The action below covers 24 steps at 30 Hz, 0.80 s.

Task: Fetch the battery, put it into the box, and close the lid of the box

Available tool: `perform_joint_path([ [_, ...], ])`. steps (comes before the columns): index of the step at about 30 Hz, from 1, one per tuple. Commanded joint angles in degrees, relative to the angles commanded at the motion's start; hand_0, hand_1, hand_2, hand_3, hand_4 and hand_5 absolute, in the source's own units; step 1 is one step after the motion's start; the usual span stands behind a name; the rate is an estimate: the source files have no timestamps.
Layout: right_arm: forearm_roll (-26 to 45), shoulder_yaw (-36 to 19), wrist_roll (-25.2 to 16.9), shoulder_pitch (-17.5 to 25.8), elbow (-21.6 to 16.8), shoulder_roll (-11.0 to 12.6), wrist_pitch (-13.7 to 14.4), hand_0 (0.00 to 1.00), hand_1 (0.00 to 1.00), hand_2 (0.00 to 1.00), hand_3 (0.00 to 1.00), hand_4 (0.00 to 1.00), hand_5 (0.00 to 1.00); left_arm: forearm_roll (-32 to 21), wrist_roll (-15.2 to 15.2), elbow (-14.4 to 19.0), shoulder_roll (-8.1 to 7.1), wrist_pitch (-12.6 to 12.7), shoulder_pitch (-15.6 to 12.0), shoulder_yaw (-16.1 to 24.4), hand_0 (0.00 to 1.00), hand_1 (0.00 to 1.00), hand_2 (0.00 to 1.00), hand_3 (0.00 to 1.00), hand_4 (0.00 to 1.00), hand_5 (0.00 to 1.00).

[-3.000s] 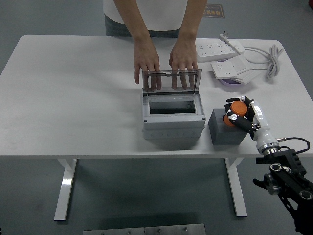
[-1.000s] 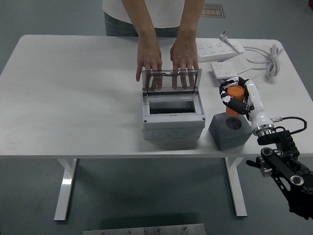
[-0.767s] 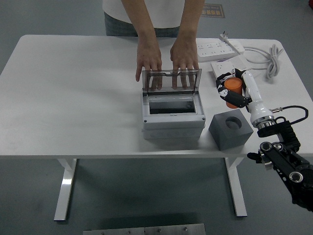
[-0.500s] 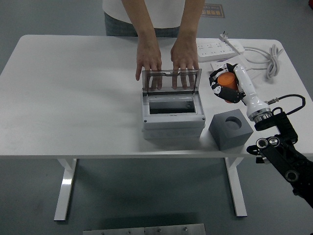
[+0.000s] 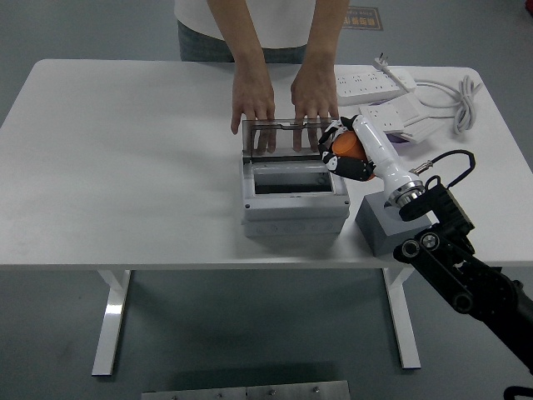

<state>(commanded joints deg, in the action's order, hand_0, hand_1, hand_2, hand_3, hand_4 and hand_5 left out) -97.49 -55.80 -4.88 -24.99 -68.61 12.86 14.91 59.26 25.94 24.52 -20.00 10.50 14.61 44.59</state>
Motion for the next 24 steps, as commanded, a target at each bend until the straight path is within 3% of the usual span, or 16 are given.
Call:
perform_joint_path([
  [13,-1.45,9.03,2.04,-6.51,2.34,-2.95,-1.58,0.126,0.252,0.344,0.348,0.322,0.002,1.02,0.61,0.11,-0.37,-0.44,0.51,0.68,0.632,0.698,0.573,0.541,0.500,0.002],
  [24,-3.85,13.85,1.80,-10.05,6.38,-3.87,-2.00,0.126,0.252,0.348,0.350,0.331,0.002,1.96,0.93,0.17,-0.46,-0.80,0.71,1.19,0.632,0.698,0.573,0.541,0.500,0.002],
])
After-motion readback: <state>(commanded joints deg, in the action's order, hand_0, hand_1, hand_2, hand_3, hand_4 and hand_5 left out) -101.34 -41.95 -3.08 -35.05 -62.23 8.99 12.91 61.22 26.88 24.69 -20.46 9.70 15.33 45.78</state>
